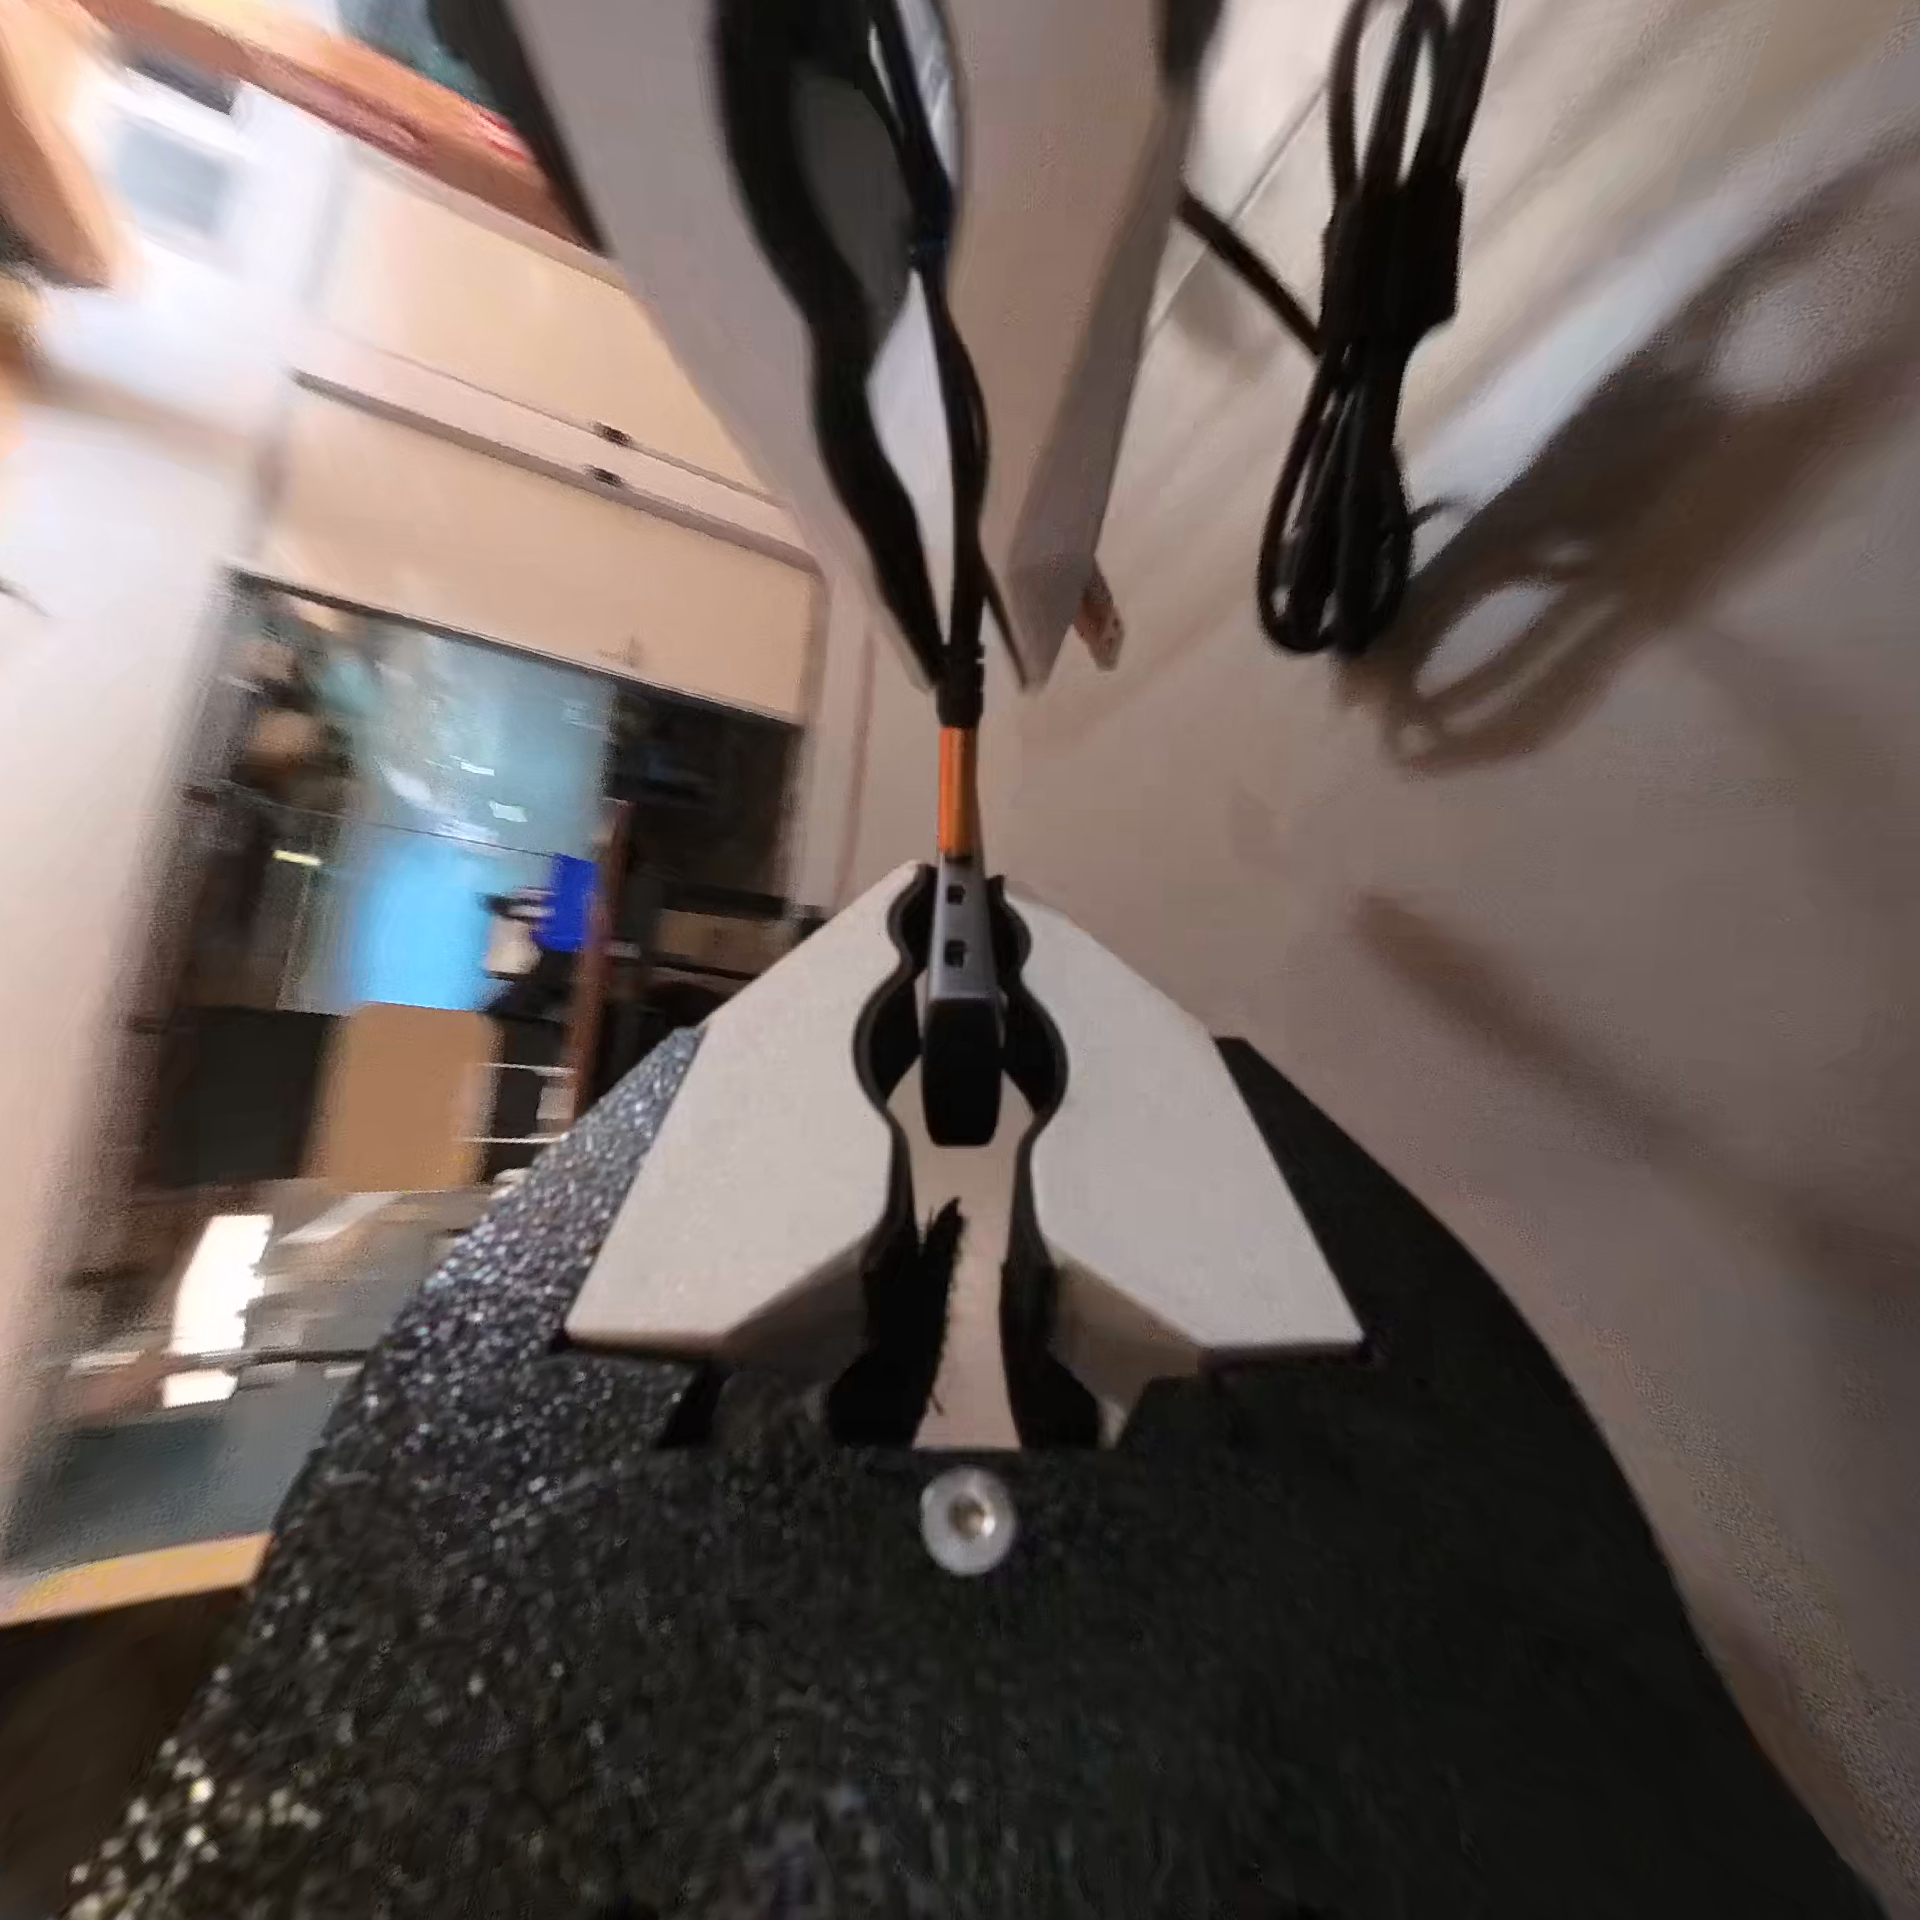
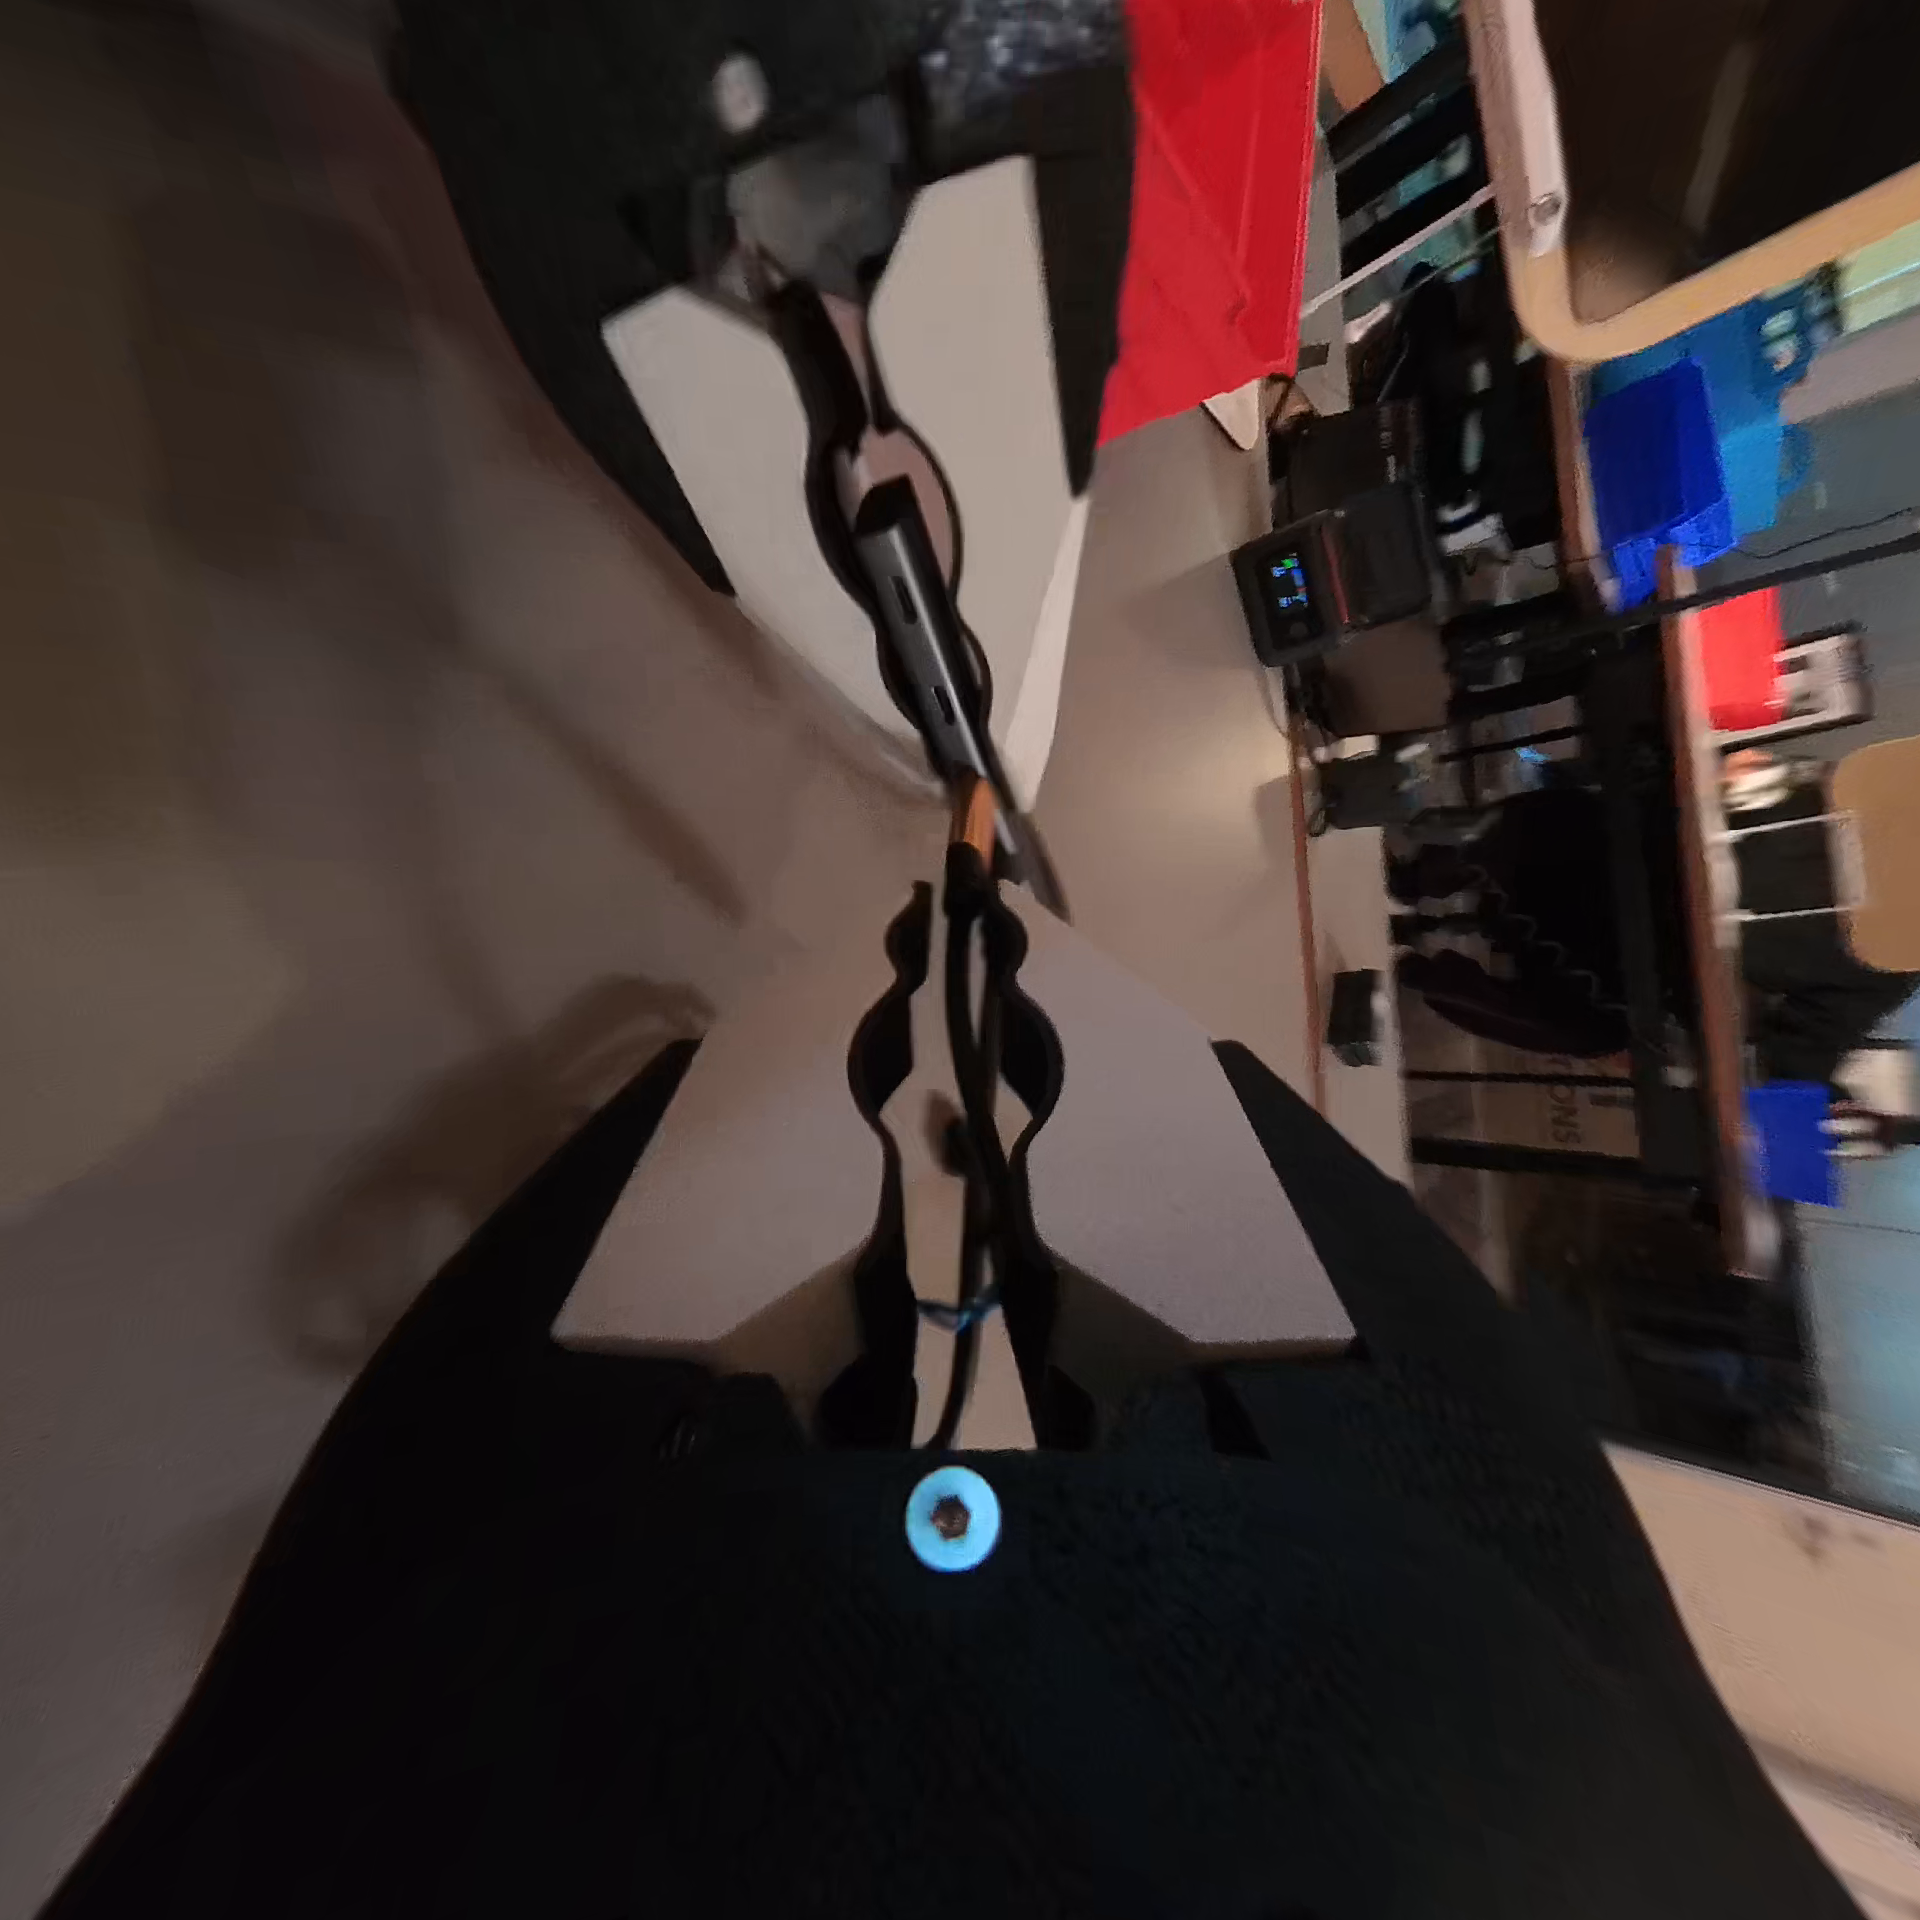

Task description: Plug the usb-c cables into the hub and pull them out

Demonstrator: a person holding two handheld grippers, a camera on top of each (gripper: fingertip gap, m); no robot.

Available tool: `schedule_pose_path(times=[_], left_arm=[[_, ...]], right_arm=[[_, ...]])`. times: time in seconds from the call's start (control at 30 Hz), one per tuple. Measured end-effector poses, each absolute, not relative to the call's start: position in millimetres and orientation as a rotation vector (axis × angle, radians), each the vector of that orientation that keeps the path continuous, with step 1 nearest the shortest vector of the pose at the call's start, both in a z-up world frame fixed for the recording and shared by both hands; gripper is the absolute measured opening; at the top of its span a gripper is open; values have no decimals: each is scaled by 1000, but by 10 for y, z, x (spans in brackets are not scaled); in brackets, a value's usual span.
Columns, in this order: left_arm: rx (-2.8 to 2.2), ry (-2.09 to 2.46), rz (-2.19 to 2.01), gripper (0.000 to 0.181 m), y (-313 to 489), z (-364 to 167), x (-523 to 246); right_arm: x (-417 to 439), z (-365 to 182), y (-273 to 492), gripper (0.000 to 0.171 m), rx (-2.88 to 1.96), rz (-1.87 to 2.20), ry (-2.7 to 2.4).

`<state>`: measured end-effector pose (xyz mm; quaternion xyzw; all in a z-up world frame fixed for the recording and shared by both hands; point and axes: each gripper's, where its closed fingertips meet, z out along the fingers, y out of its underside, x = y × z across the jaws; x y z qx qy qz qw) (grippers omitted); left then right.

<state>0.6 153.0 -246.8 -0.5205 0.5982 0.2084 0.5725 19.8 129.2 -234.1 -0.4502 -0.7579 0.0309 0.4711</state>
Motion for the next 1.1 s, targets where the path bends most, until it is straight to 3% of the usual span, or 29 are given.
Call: schedule_pose_path(times=[0.07,0.13,0.2,0.33,0.53,0.8,0.9,1.1], left_arm=[[-1052,1437,729,8,1536,-2389,-108],[-910,1456,892,7,1511,-2320,-189],[-823,1440,966,7,1476,-2235,-195],[-696,1390,1006,7,1383,-2046,-71],[-556,1357,1110,7,1289,-1908,47],[-525,1284,1071,7,1263,-1735,58],[-516,1283,1039,9,1281,-1741,72],[-929,1068,625,55,1680,-1826,-267]], right_arm=[[257,-2151,1201,32,-1187,266,-1812],[352,-1847,1172,43,-1244,486,-1720],[420,-1613,1232,44,-1343,721,-1608],[354,-1677,1481,55,-1764,1175,-1392],[171,-1856,1611,51,-2018,1517,-1255],[72,-1670,1556,15,-1924,1827,-1202],[75,-1642,1567,14,-1902,1808,-1226],[225,-1068,1740,8,-1582,1494,-1325]])
